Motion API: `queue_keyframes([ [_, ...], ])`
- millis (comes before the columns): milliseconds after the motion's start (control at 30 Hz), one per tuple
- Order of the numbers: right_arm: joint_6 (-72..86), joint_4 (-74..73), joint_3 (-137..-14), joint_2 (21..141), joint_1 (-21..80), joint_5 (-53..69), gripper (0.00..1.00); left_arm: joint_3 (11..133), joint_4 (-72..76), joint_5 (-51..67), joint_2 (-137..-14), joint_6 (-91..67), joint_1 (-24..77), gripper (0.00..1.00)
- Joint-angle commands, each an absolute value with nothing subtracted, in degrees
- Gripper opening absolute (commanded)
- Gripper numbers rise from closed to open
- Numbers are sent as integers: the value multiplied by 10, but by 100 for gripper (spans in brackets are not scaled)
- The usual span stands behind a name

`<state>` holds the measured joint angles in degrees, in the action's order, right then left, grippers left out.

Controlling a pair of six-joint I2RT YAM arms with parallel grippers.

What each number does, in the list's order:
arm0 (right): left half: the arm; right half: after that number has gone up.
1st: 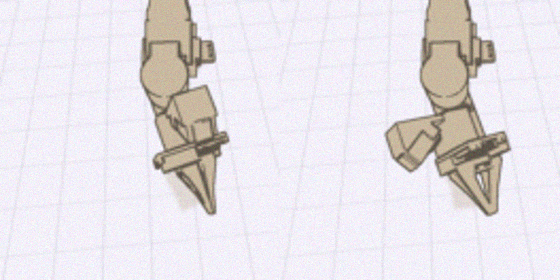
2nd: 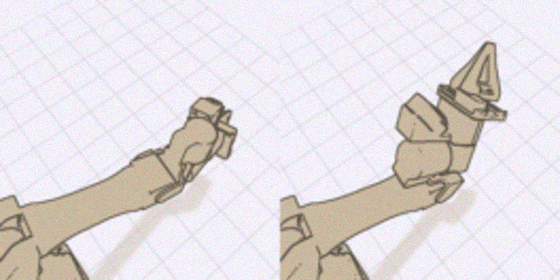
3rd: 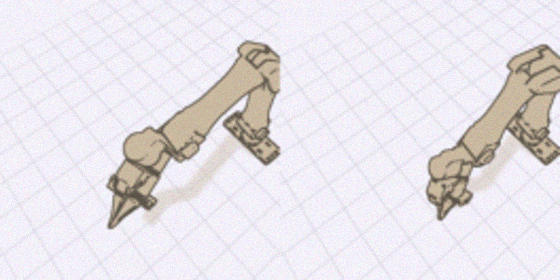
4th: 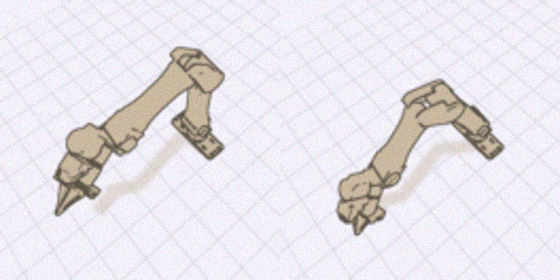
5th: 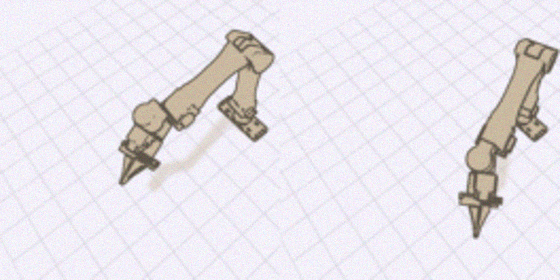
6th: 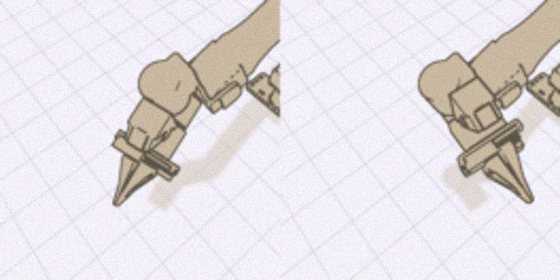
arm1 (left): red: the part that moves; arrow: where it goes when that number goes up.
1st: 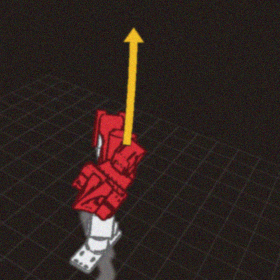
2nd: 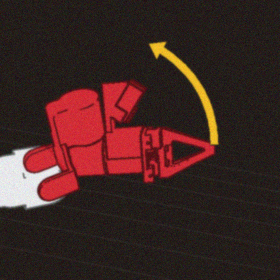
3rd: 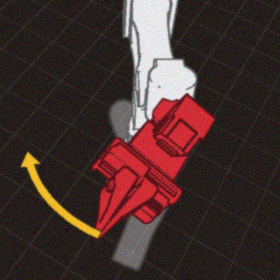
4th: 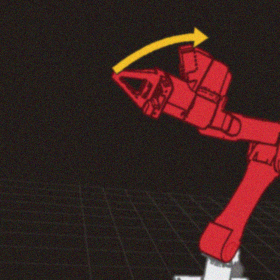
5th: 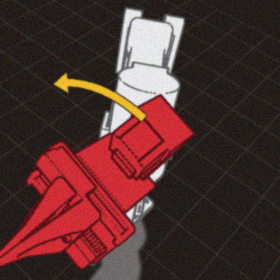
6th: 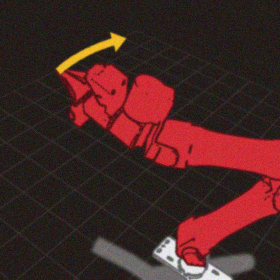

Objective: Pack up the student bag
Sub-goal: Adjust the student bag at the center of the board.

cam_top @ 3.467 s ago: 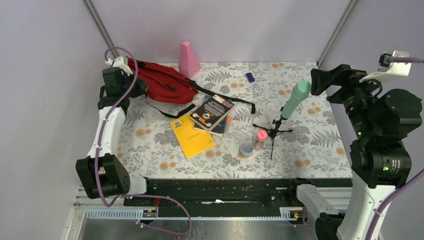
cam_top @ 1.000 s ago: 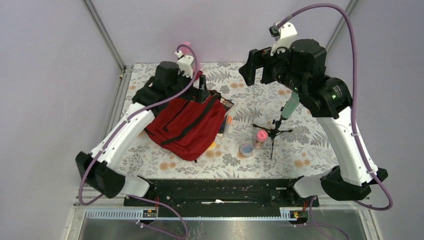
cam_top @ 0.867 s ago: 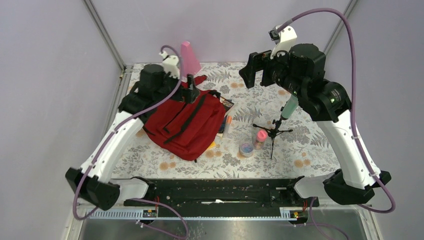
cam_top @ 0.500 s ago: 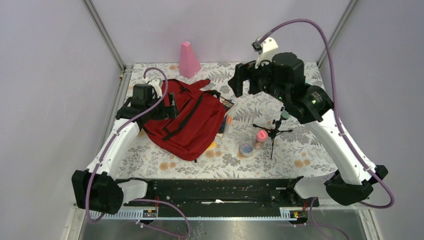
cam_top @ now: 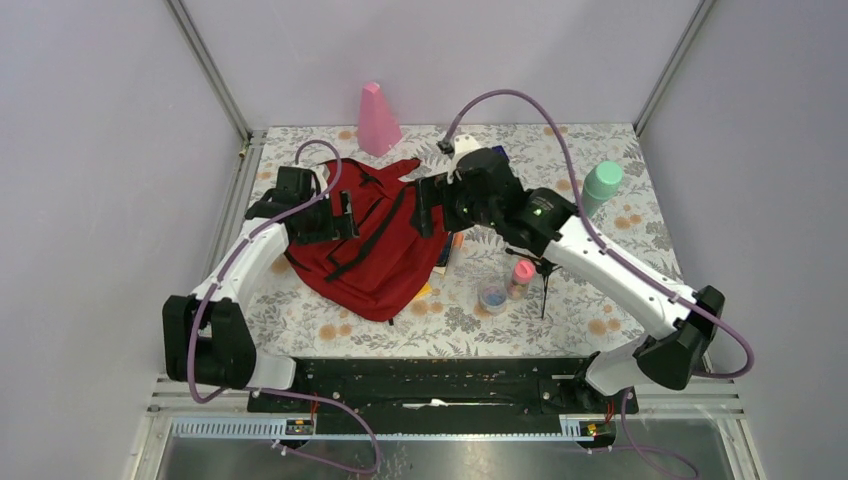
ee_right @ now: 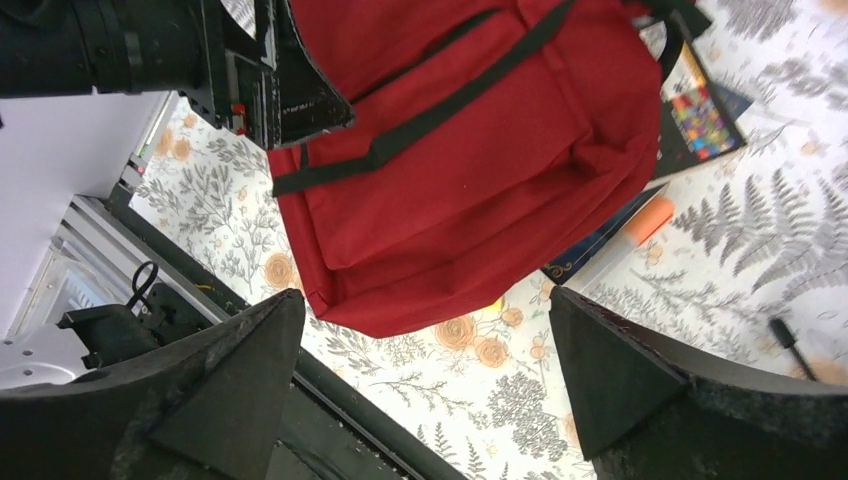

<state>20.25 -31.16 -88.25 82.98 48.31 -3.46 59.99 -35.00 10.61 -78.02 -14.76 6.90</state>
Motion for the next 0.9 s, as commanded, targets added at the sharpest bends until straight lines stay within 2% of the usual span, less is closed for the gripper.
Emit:
queue_keyframes([
  [0,265,-270,-848,847,489,-46,98,634,-342,93,-811,-129,70,99],
  [167,291,-254,-800,884,489,-25,87,654,-345,90,-845,-117,78,99],
  [333,332,-212,-741,906,490,-21,85,662,-345,73,-879,-107,99,98],
  [433,343,-196,-722,921,490,-39,86,660,-348,52,-895,-98,111,94],
  [867,302,-166,-762,1026,489,-53,85,655,-347,44,-923,-92,139,39],
])
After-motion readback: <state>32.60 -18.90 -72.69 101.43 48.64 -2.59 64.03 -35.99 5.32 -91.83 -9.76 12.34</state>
